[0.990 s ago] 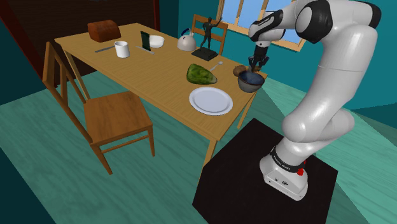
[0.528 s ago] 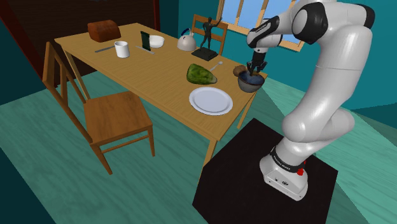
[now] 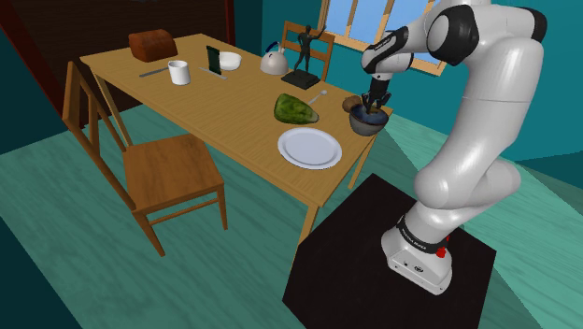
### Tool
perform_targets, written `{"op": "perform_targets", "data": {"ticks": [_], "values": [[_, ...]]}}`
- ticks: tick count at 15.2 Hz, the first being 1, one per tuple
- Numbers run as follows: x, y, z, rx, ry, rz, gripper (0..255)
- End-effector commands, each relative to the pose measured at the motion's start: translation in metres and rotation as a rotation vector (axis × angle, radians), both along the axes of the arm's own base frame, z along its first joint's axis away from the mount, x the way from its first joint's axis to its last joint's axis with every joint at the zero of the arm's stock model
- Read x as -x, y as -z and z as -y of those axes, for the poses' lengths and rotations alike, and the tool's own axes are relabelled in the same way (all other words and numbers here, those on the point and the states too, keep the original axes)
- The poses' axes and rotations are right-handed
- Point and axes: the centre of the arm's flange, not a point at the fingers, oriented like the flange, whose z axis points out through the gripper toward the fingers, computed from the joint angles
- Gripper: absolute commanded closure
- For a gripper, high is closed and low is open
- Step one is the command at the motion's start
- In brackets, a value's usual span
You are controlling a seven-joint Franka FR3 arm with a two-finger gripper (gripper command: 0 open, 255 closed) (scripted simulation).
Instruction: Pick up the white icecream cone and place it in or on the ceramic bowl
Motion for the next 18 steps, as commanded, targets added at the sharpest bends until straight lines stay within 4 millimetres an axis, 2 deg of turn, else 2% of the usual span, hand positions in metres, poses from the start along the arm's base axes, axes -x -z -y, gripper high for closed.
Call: {"op": "perform_targets", "data": {"ticks": [1,2,7,11,18], "values": [[0.0,0.0,0.0,0.0,0.0,0.0,255],[0.0,0.0,0.0,0.0,0.0,0.0,0],[0.0,0.0,0.0,0.0,0.0,0.0,0],[-0.005,-0.05,-0.003,0.0,0.0,0.0,0],[-0.005,-0.05,-0.003,0.0,0.0,0.0,0]]}}
